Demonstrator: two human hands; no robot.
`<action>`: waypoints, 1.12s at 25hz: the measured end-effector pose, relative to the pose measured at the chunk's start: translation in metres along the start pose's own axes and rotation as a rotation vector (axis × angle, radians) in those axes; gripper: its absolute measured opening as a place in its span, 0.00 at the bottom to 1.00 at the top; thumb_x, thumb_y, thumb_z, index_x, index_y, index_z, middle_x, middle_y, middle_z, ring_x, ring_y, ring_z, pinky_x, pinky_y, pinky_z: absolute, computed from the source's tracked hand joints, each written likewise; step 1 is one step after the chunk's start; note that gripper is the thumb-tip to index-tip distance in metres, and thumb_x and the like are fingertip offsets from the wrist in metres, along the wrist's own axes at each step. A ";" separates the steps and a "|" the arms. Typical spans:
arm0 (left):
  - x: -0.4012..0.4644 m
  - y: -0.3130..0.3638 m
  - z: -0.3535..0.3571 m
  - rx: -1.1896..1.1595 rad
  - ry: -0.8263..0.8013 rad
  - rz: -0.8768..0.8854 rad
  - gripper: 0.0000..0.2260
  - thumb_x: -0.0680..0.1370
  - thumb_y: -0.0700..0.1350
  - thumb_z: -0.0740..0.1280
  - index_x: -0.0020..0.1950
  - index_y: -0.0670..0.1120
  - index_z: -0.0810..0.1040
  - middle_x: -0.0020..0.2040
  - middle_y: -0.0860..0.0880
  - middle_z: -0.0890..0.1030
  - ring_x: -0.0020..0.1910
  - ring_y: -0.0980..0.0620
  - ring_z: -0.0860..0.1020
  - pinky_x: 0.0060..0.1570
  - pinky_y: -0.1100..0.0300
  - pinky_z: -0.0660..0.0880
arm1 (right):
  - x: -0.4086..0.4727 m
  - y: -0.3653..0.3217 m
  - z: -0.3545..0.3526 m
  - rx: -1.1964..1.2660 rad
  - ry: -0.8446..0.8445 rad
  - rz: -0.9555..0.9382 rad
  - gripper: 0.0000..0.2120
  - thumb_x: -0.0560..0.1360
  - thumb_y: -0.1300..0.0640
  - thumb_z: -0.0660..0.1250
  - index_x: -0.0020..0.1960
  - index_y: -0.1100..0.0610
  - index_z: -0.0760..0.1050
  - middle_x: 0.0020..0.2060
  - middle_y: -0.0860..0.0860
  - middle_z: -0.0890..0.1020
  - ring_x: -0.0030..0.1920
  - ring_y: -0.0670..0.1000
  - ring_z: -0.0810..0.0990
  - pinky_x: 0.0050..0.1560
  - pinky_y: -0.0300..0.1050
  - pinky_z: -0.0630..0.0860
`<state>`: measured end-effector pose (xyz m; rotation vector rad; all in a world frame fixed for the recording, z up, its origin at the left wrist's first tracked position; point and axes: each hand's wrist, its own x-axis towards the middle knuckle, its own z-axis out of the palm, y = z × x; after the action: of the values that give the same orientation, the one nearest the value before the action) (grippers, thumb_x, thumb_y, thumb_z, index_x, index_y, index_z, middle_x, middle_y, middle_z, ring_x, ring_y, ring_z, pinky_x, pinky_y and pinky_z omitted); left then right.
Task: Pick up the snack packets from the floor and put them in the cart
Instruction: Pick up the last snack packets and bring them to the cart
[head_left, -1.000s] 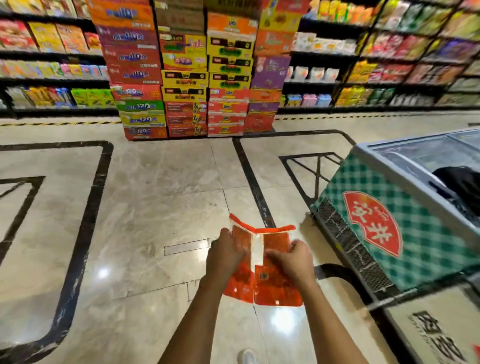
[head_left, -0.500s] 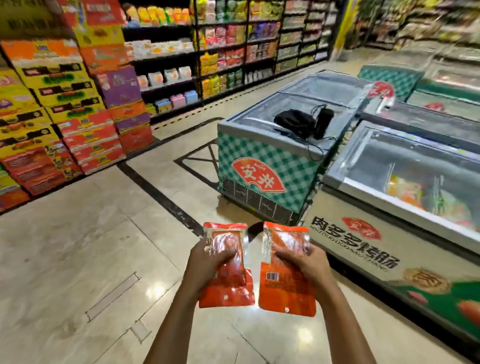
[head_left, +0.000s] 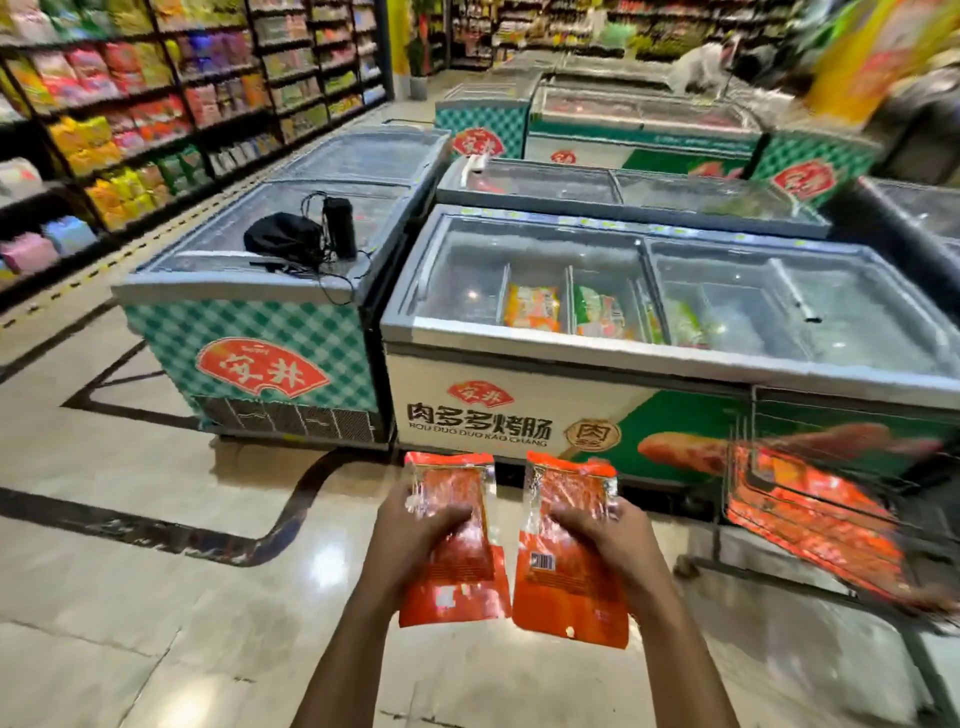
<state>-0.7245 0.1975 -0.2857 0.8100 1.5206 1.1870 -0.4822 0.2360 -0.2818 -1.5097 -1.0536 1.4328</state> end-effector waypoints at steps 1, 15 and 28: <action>0.008 0.002 0.028 0.014 -0.027 0.004 0.20 0.68 0.40 0.80 0.57 0.47 0.78 0.47 0.46 0.87 0.40 0.51 0.86 0.35 0.59 0.81 | 0.006 0.002 -0.025 0.012 0.043 -0.007 0.20 0.65 0.55 0.82 0.53 0.58 0.82 0.42 0.54 0.89 0.41 0.56 0.88 0.39 0.47 0.82; 0.177 0.013 0.427 0.244 -0.579 -0.007 0.25 0.64 0.48 0.82 0.58 0.49 0.78 0.51 0.46 0.86 0.48 0.46 0.86 0.51 0.42 0.82 | 0.153 0.012 -0.346 0.216 0.543 0.094 0.25 0.60 0.54 0.85 0.54 0.59 0.83 0.44 0.56 0.89 0.45 0.59 0.88 0.53 0.62 0.83; 0.227 -0.027 0.719 0.315 -0.668 -0.118 0.24 0.65 0.51 0.81 0.57 0.50 0.76 0.50 0.48 0.87 0.46 0.48 0.87 0.52 0.41 0.82 | 0.280 0.049 -0.596 0.324 0.611 0.118 0.31 0.58 0.51 0.86 0.58 0.56 0.81 0.48 0.56 0.88 0.48 0.60 0.88 0.55 0.64 0.82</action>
<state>-0.0949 0.5998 -0.3910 1.1665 1.1754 0.5047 0.1200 0.4825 -0.3926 -1.6280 -0.3500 1.0408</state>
